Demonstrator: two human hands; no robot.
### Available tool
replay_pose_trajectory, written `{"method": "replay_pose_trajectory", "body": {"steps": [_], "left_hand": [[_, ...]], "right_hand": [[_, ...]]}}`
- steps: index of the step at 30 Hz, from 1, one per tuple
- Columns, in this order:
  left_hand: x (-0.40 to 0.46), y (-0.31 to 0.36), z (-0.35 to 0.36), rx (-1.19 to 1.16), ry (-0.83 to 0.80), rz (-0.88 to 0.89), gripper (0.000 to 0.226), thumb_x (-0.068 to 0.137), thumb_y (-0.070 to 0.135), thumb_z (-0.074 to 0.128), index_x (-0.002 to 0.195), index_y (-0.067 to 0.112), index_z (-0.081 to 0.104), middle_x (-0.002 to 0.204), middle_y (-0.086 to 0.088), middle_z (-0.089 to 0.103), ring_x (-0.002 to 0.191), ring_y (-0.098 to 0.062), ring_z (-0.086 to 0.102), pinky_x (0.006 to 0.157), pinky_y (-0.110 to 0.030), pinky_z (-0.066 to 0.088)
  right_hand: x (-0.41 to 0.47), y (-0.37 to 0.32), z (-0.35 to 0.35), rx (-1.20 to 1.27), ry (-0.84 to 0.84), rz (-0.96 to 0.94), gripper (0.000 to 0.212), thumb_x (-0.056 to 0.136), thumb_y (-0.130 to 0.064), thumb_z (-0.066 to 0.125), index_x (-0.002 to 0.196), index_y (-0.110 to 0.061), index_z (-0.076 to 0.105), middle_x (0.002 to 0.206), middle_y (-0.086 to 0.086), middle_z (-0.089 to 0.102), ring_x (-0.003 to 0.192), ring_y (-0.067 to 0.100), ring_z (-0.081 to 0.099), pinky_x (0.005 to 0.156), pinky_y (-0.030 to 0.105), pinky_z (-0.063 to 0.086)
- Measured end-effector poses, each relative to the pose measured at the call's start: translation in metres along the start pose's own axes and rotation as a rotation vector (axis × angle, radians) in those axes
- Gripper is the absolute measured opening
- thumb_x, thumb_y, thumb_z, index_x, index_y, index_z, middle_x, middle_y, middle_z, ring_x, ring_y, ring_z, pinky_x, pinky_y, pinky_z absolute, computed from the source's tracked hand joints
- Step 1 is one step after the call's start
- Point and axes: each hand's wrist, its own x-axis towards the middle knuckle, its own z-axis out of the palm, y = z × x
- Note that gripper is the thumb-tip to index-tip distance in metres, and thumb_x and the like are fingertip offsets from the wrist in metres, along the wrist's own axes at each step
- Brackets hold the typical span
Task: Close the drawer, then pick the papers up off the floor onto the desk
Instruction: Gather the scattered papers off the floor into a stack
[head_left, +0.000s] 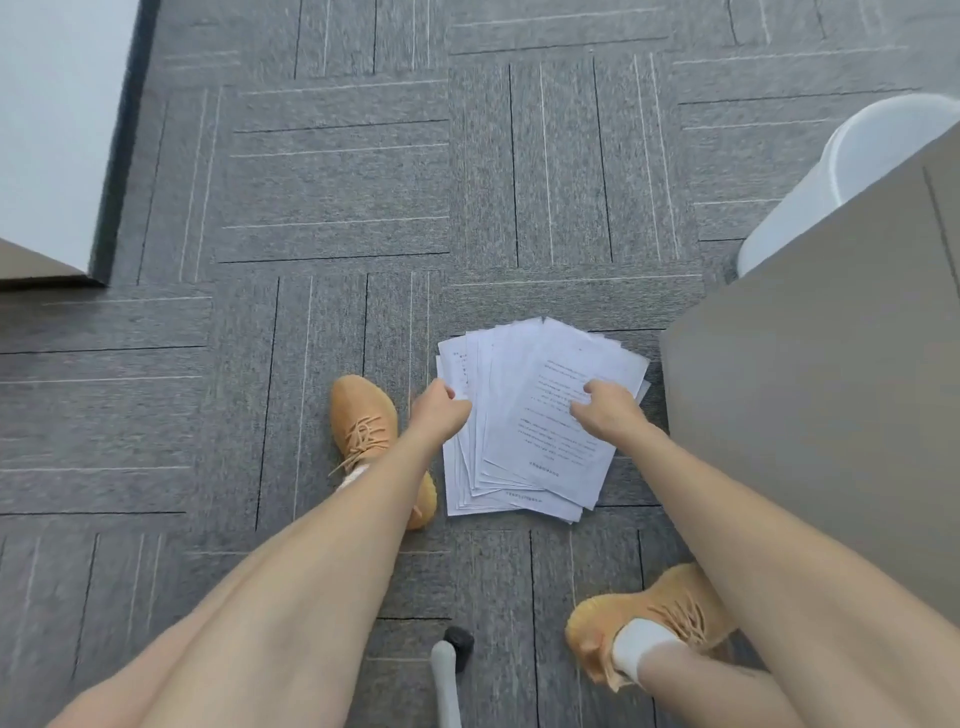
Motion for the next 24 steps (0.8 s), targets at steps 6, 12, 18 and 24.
{"method": "replay_pose_trajectory", "body": {"steps": [6, 12, 18, 24], "left_hand": [[0.056, -0.035, 0.039, -0.028, -0.034, -0.111, 0.037, 0.086, 0.023, 0.052, 0.121, 0.014, 0.049, 0.131, -0.009, 0.055, 0.11, -0.027, 0.053, 0.08, -0.029, 0.037], [0.091, -0.056, 0.067, -0.119, -0.002, -0.237, 0.06, 0.084, 0.023, 0.054, 0.14, 0.012, 0.038, 0.14, -0.01, 0.05, 0.124, -0.031, 0.051, 0.097, -0.039, 0.044], [0.113, -0.069, 0.087, -0.109, 0.122, -0.256, 0.048, 0.082, 0.018, 0.055, 0.129, 0.013, 0.047, 0.13, -0.012, 0.051, 0.092, -0.025, 0.049, 0.076, -0.033, 0.041], [0.126, -0.073, 0.098, -0.179, 0.168, -0.231, 0.021, 0.083, 0.009, 0.048, 0.102, 0.016, 0.054, 0.105, -0.007, 0.064, 0.088, -0.026, 0.056, 0.072, -0.034, 0.046]], "right_hand": [[0.064, 0.035, 0.05, 0.031, -0.043, 0.107, 0.057, 0.092, -0.039, 0.05, 0.142, -0.015, 0.039, 0.148, 0.02, 0.041, 0.13, 0.04, 0.044, 0.101, 0.05, 0.046], [0.093, 0.052, 0.077, 0.095, -0.011, 0.346, 0.085, 0.095, -0.045, 0.049, 0.157, -0.023, -0.005, 0.16, 0.032, -0.007, 0.148, 0.048, 0.007, 0.117, 0.064, 0.02], [0.108, 0.063, 0.107, 0.096, 0.003, 0.325, 0.091, 0.093, -0.049, 0.047, 0.157, -0.022, -0.012, 0.157, 0.036, -0.023, 0.148, 0.052, -0.012, 0.121, 0.059, 0.003], [0.104, 0.058, 0.125, -0.044, 0.057, 0.144, 0.086, 0.095, -0.051, 0.043, 0.158, -0.022, -0.009, 0.156, 0.037, -0.026, 0.147, 0.053, -0.017, 0.122, 0.055, -0.004]]}}
